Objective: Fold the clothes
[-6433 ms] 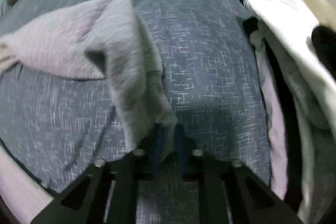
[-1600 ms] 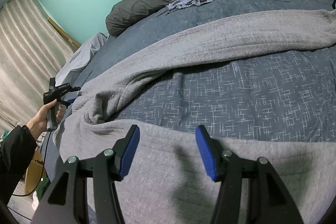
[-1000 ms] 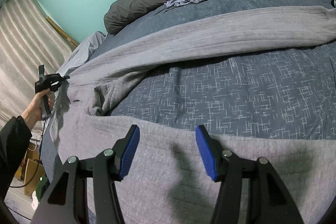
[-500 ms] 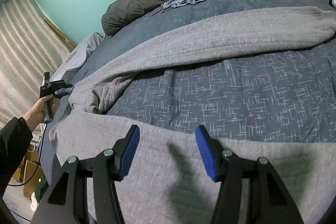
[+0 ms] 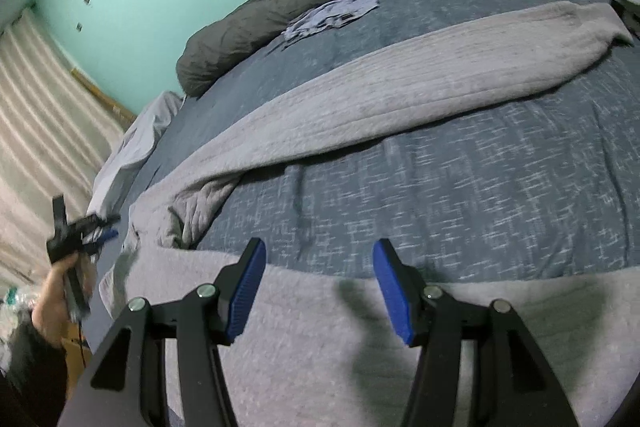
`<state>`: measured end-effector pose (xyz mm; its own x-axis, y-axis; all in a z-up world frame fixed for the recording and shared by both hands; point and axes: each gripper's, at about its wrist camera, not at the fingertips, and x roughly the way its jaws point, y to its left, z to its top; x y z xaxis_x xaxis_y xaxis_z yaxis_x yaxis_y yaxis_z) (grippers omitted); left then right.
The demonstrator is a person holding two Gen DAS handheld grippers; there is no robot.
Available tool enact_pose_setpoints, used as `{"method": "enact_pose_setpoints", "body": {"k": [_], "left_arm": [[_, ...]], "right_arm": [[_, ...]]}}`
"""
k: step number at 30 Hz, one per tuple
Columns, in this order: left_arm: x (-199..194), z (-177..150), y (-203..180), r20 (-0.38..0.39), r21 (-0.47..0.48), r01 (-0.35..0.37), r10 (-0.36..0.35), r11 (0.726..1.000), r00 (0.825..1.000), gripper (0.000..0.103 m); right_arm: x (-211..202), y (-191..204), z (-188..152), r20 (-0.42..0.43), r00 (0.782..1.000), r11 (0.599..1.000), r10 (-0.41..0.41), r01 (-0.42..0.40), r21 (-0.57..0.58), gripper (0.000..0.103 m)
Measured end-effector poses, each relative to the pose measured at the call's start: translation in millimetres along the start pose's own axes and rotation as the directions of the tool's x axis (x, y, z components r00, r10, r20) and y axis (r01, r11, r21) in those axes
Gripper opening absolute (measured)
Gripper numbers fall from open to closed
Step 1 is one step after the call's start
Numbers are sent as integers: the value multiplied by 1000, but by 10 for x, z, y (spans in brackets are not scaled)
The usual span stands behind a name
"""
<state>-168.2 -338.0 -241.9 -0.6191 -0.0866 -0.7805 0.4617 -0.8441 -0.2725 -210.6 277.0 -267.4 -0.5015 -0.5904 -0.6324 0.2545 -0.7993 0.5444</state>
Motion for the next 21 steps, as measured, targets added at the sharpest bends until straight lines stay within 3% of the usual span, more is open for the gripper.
{"method": "enact_pose_setpoints", "body": {"k": [7,12,21], "left_arm": [[157,-625,-492,-44,40,73,-72,997,996,57],[238,-855,-657,-26,107,66,-64,992,998,57],[349,-950,-686,-31,156,67,-62,986,998,59]], "right_arm": [[-25,-148,70,-6,1000,999,-19,19,27,59],[-5,-202,85,-15,999,999,-32,32,21,59],[113,-276,31,-42,995,996,-88,89,19,59]]}}
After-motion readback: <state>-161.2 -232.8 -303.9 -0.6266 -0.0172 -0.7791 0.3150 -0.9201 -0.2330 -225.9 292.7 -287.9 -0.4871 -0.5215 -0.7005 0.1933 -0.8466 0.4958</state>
